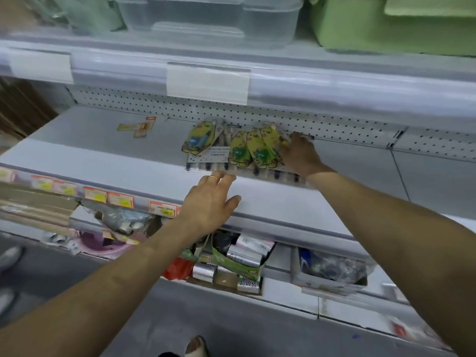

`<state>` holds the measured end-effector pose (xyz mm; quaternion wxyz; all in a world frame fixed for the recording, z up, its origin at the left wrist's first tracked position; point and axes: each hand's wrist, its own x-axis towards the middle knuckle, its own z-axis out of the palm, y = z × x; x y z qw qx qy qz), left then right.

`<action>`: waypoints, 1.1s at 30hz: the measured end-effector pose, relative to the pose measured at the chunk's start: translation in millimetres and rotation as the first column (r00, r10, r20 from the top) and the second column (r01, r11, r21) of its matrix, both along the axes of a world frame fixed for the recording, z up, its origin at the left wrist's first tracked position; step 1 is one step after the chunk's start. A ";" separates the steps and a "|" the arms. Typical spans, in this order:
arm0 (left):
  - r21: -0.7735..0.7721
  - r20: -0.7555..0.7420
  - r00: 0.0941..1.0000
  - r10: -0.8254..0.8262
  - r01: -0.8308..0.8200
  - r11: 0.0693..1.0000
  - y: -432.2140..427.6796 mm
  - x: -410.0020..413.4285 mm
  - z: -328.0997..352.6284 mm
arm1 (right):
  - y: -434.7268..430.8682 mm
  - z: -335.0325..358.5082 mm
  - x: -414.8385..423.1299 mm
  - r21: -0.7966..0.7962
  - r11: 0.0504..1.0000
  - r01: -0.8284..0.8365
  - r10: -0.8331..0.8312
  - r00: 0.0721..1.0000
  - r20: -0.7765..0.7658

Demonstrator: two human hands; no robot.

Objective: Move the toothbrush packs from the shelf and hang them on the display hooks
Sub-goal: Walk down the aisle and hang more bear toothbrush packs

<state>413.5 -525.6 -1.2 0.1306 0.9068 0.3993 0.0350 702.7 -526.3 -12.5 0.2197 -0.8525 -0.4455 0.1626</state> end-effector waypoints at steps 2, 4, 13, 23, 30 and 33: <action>0.004 -0.012 1.000 -0.003 0.003 1.000 3.8 4.5 -1.4 | 7.8 -2.2 3.8 -0.050 0.999 0.004 -0.004 1.000 -0.006; 0.018 -0.006 1.000 0.004 -0.004 1.000 7.9 13.4 0.1 | 12.6 -3.5 8.4 -0.067 0.998 0.013 -0.012 1.000 0.011; 0.026 -0.006 0.993 0.120 -0.120 0.992 45.6 90.5 6.9 | -16.0 9.9 16.2 0.221 0.934 0.280 -0.174 0.898 -0.403; -0.100 -0.028 0.957 0.288 -0.290 0.952 75.9 164.7 -7.7 | -119.6 -1.2 -1.0 0.260 0.800 0.541 -0.251 0.695 -0.674; -0.283 0.121 0.943 0.311 -0.267 0.921 87.7 158.8 -17.6 | -152.0 0.9 -7.6 0.226 0.777 0.588 -0.259 0.626 -0.735; -0.328 0.163 0.934 0.318 -0.252 0.910 91.3 151.8 -15.8 | -150.1 3.0 -13.7 0.213 0.766 0.607 -0.270 0.604 -0.750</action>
